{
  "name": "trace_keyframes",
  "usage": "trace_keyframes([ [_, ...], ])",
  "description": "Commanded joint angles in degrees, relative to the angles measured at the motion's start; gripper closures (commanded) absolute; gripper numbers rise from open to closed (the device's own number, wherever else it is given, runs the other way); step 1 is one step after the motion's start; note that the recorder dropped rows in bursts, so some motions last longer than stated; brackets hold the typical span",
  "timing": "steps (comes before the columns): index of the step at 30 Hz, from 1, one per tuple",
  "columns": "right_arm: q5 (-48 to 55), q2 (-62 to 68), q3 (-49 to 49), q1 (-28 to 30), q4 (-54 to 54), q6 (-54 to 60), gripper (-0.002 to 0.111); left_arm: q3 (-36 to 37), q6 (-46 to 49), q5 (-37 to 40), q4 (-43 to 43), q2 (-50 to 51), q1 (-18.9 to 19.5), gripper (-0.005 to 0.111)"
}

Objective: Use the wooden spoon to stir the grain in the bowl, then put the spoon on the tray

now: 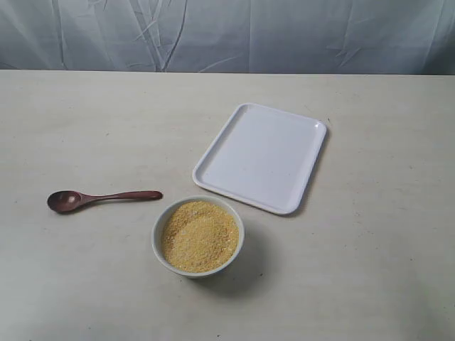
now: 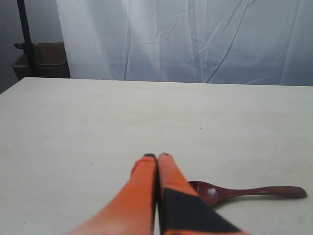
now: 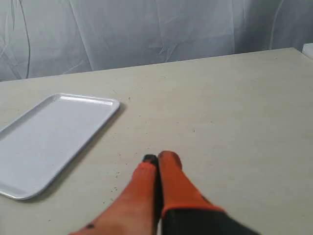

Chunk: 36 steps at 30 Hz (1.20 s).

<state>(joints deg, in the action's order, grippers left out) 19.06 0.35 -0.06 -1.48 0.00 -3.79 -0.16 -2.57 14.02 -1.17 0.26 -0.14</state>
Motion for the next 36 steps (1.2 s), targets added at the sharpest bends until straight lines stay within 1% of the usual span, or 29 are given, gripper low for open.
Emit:
trace_keyframes([
  [1,-1.93,-0.35,0.06,0.15,0.0,0.14,0.108,0.16,0.09,-0.78,0.09,-0.26,0.14,0.107],
  [4,-7.7,-0.35,0.06,0.15,0.3,0.14,0.108,0.16,0.09,-0.78,0.09,-0.26,0.14,0.107],
  [11,-32.96,-0.35,0.06,0.15,0.3,0.14,0.108,0.16,0.09,-0.78,0.09,-0.26,0.14,0.107],
  [18,-50.36,-0.35,0.06,0.15,0.55,0.14,0.108,0.16,0.09,-0.78,0.09,-0.26,0.14,0.107],
  [20,-53.89,-0.35,0.06,0.15,0.55,0.14,0.108,0.16,0.09,-0.78,0.09,-0.26,0.14,0.107],
  [22,-55.26,-0.35,0.06,0.15,1.87,0.59,0.108,0.16,0.09,-0.78,0.09,-0.26,0.14,0.107],
  [25,-53.17,-0.35,0.06,0.15,3.12,0.59,0.108,0.16,0.09,-0.78,0.09,-0.26,0.14,0.107],
  [26,-50.17,-0.35,0.06,0.15,3.25,0.59,0.108,0.16,0.09,-0.78,0.09,-0.26,0.14,0.107],
  [28,-41.1,-0.35,-2.77,0.15,3.25,0.72,0.108,0.16,0.09,-0.78,0.09,-0.26,0.14,0.107],
  [30,-28.86,2.09,-7.59,0.15,2.59,0.83,0.108,0.16,0.09,-0.78,0.09,-0.26,0.14,0.107],
  [33,-12.92,8.93,-15.46,0.15,1.02,0.83,0.108,0.16,0.09,-0.78,0.09,-0.26,0.14,0.107],
  [36,-0.26,19.06,-24.29,0.15,0.7,0.83,0.108,0.16,0.09,-0.78,0.09,-0.26,0.14,0.107],
])
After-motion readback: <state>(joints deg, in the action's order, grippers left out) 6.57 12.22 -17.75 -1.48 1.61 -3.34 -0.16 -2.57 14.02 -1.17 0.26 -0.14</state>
